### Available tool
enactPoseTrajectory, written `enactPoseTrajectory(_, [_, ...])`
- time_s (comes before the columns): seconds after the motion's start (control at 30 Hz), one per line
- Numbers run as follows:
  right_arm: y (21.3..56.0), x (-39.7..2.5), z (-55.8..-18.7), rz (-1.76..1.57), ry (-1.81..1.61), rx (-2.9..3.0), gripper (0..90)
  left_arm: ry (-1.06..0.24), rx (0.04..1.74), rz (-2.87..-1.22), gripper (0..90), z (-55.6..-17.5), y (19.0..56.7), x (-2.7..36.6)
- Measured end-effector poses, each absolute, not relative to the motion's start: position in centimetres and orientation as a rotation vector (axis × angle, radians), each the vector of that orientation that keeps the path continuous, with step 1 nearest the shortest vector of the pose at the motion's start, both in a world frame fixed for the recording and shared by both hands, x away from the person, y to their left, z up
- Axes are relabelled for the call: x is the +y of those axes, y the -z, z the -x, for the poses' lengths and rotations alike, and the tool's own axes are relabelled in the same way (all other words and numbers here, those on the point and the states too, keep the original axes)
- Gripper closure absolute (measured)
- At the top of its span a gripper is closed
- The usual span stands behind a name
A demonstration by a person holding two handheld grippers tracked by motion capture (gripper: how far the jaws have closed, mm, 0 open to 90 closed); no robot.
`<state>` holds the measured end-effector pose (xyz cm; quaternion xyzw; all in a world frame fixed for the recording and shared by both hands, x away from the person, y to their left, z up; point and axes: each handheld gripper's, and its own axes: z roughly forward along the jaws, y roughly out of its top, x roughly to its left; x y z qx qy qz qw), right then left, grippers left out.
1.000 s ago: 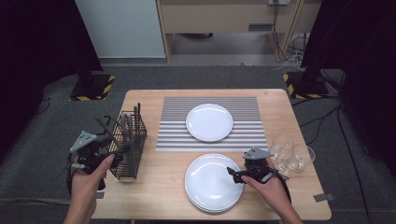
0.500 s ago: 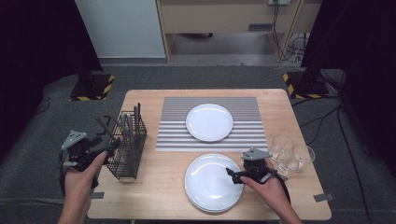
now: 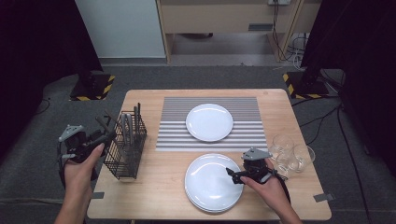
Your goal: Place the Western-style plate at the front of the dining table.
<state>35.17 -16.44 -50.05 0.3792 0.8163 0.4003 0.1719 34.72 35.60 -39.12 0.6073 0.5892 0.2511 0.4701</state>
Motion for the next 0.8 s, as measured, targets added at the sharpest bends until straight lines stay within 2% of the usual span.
enactPoseTrajectory(0.17, [50.0, -16.5, -35.1, -1.079, -1.137, 2.310, 7.6, -0.632, 1.475, -1.483, 32.9, -35.5, 39.4, 35.9])
enactPoseTrajectory(0.33, [50.0, -16.6, -35.1, -1.089, -1.136, 2.313, 7.6, -0.642, 1.479, -1.500, 37.5, -36.1, 39.5, 35.9])
enactPoseTrajectory(0.8, [49.9, -16.7, -35.1, -1.083, -1.140, 2.310, 7.6, -0.635, 1.498, -1.497, 43.3, -37.2, 39.6, 36.3])
